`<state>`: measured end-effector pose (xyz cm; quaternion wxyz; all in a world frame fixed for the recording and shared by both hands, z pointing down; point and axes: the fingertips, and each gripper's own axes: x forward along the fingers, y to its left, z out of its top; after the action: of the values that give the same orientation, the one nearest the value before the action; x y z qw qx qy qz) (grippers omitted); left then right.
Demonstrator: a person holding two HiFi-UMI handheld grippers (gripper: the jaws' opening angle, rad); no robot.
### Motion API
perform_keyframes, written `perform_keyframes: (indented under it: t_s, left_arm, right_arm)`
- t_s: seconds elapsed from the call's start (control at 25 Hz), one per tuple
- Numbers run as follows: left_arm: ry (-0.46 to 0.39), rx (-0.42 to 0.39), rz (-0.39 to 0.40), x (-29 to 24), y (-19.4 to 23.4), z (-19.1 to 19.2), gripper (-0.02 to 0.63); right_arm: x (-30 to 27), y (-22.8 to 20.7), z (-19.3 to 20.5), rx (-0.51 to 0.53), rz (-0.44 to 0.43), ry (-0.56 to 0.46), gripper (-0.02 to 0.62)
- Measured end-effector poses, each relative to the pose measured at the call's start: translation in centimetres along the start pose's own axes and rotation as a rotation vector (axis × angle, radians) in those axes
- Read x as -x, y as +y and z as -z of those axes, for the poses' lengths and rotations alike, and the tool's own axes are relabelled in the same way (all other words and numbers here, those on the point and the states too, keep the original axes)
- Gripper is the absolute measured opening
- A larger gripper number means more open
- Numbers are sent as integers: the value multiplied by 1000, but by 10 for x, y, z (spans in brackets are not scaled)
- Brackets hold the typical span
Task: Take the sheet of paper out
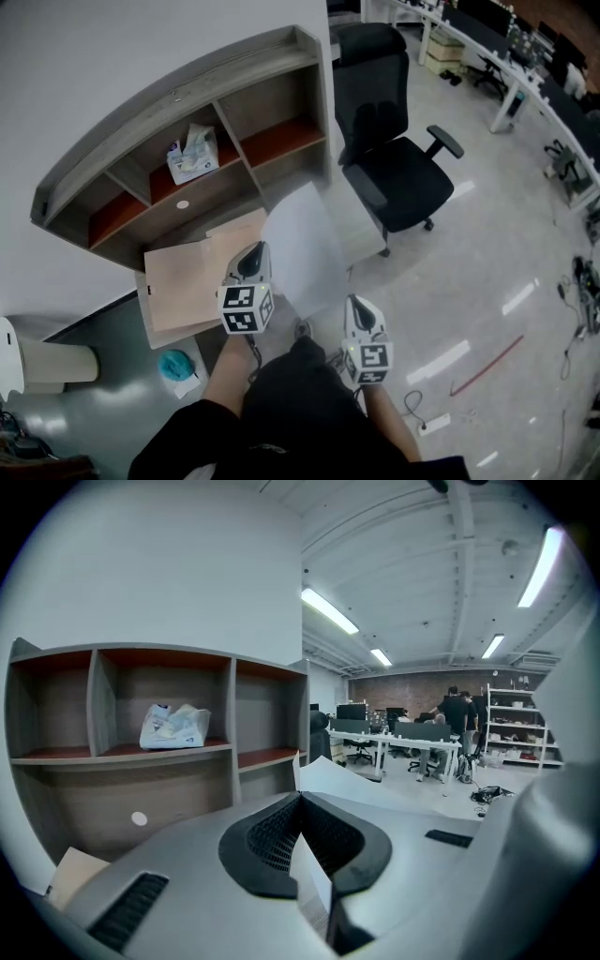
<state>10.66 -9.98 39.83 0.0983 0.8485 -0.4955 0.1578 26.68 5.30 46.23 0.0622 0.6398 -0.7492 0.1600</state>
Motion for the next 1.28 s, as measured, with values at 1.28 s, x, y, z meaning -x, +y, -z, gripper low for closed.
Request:
perform_keyframes:
  t_s: [1.28]
  left_arm:
    - [-2, -8, 32, -20, 25, -7, 43]
  right_arm:
    - [-24, 16, -13, 76, 1, 18, 15]
